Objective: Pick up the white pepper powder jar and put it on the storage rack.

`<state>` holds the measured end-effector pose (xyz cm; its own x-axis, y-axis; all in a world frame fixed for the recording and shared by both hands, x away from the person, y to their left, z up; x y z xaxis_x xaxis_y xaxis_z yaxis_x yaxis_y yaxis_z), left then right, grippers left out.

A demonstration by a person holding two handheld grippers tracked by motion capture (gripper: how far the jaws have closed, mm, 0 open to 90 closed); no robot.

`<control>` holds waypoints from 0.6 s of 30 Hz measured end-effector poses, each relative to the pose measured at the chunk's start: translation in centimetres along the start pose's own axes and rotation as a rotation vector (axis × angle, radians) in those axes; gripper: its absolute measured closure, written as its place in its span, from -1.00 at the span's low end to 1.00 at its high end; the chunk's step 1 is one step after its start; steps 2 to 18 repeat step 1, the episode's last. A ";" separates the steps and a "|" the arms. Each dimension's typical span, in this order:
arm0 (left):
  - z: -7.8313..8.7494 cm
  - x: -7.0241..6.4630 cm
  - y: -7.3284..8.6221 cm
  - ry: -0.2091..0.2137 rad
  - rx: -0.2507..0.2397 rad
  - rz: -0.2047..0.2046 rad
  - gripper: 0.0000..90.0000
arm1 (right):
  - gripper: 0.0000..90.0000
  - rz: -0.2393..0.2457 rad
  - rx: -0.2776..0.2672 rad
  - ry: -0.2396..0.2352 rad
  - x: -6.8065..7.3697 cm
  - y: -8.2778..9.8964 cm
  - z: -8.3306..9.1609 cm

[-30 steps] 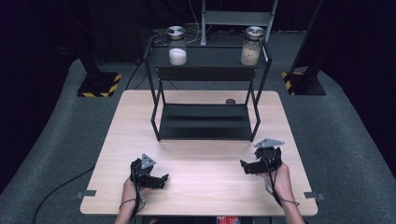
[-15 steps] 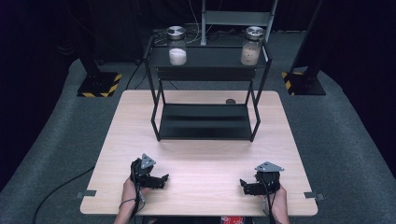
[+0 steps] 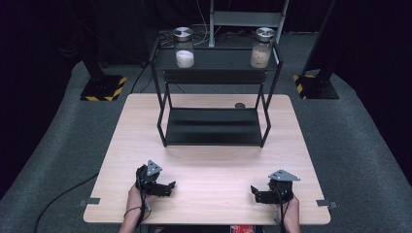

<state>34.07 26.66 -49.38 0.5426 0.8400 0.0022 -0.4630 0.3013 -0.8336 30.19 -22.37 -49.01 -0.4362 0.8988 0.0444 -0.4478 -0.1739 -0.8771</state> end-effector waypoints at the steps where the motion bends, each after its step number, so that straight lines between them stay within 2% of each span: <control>1: 0.0 0.0 0.0 0.001 0.001 0.002 -1.00 | -1.00 0.001 -0.004 0.000 0.0 0.0 0.0; 18: 0.0 0.0 0.0 0.001 0.001 0.002 -1.00 | -1.00 0.001 -0.004 0.000 0.0 0.0 0.0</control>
Point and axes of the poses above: each handheld gripper's, and its own axes: z roughly backward along the jaws, y roughly out of its underside, x roughly to its left, the point moved 8 cm from there along -z, roughly forward along the jaws, and after that the axes turned 10 degrees about -x, right-handed, at the moved point
